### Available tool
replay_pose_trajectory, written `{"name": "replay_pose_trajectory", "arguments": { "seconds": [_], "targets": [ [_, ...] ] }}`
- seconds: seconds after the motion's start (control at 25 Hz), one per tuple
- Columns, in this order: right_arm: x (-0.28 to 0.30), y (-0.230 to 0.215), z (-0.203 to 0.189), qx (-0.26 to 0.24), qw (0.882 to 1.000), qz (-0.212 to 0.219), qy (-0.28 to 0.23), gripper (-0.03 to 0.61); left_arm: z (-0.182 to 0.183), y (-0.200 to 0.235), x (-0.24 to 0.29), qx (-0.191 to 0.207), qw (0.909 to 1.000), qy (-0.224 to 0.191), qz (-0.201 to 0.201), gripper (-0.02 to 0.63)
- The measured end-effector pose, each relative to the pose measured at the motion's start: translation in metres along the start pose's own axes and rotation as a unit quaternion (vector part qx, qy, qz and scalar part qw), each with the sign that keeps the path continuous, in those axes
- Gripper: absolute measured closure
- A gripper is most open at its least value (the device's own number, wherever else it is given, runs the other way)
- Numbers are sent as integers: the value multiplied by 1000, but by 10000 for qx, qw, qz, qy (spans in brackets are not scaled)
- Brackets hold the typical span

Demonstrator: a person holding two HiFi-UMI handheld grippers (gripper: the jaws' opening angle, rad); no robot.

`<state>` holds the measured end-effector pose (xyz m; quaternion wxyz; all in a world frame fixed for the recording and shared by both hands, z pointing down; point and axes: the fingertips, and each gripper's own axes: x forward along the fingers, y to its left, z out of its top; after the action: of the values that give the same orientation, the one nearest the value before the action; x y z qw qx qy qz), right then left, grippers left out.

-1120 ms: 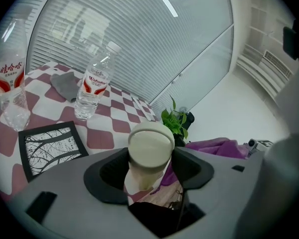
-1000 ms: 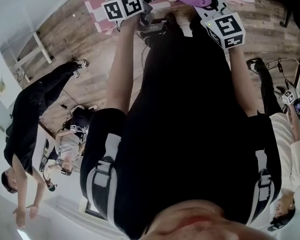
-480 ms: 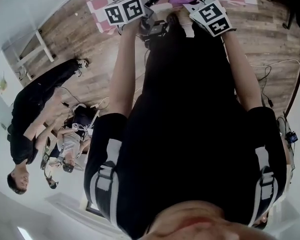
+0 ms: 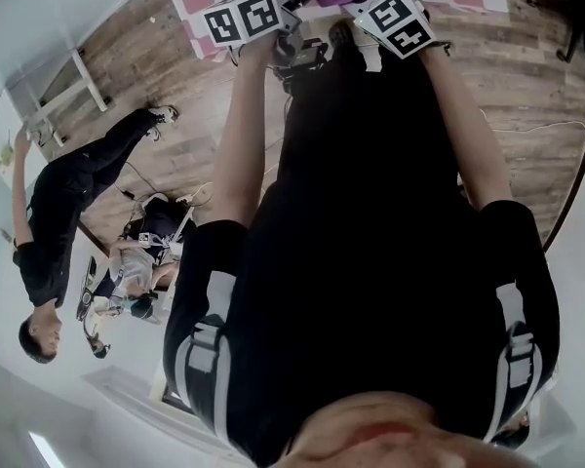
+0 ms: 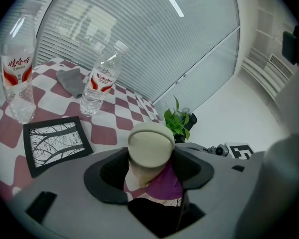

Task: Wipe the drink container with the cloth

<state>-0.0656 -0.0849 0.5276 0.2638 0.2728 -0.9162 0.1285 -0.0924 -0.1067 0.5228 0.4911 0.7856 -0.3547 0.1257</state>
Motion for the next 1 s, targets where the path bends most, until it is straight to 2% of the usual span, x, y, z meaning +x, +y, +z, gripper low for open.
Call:
{"name": "replay_pose_trajectory", "arguments": {
  "seconds": [0.08,0.6,1.0],
  "targets": [
    [3,1,0,-16,10000,41,8,346,0,0,-1,-17,10000,5,11,322],
    [23,7,1,-203,9994,260,139,269,1,-3,-2,-37,9999,79,83,324],
    [38,4,-17,-234,9986,419,213,240,3,1,-3,-23,9999,88,144,324]
  ]
}}
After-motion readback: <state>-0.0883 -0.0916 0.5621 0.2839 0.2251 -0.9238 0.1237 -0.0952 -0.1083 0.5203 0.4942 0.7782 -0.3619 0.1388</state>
